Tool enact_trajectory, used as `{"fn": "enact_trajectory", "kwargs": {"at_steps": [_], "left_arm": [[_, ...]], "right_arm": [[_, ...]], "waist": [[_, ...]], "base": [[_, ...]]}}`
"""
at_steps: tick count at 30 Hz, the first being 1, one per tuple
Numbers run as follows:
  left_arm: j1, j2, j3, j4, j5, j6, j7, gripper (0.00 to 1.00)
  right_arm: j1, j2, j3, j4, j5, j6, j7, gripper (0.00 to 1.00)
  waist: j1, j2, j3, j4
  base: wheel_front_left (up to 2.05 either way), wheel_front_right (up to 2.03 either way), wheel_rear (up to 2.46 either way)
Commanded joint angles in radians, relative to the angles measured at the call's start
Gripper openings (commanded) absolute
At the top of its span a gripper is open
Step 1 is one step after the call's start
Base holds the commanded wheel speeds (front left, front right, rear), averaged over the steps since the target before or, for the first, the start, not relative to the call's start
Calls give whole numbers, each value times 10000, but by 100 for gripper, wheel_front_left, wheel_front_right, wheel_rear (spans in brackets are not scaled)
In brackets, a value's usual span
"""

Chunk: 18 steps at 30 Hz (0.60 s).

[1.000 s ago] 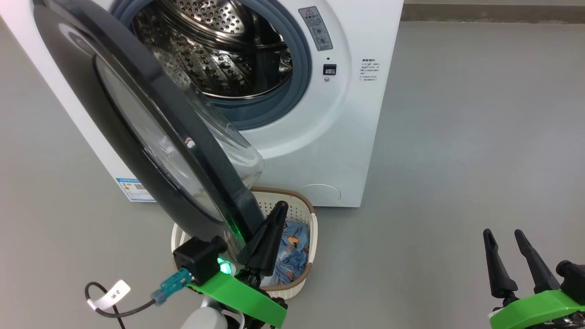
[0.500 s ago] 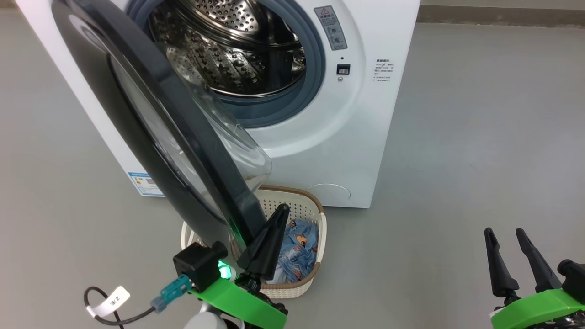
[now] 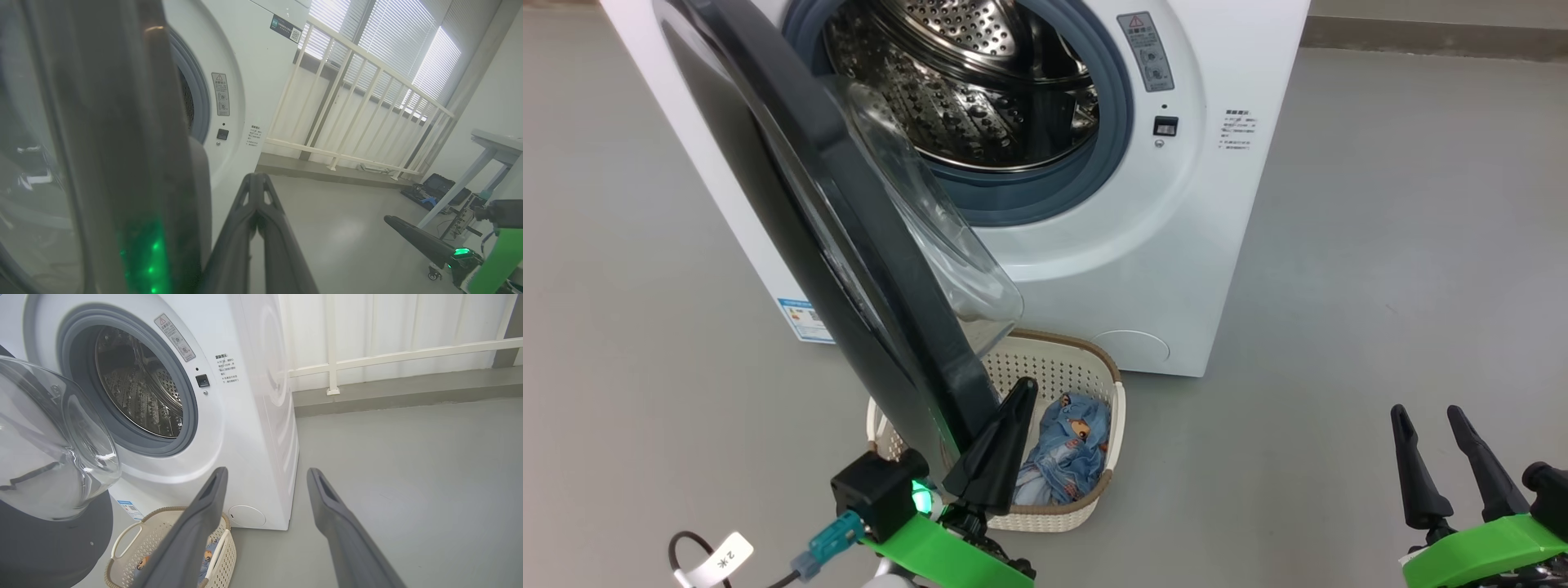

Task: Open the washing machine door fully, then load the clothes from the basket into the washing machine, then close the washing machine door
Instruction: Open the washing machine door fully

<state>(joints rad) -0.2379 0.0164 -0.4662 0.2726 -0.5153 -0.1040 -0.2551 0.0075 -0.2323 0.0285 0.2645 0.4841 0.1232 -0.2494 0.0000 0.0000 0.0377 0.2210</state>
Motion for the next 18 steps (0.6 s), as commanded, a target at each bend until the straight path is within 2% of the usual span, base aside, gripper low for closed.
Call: {"fn": "enact_trajectory", "kwargs": {"at_steps": [1, 18], "left_arm": [[-65, 338, 589, -165, 122, 238, -66, 0], [316, 498, 593, -349, 397, 330, -65, 0]], "right_arm": [[-240, -248, 144, -278, -11, 75, -124, 100], [-136, -133, 99, -287, 5, 75, -124, 100]], "waist": [[0, 0, -6, 56], [0, 0, -161, 647]], "base": [[0, 0, 0], [0, 0, 0]]}}
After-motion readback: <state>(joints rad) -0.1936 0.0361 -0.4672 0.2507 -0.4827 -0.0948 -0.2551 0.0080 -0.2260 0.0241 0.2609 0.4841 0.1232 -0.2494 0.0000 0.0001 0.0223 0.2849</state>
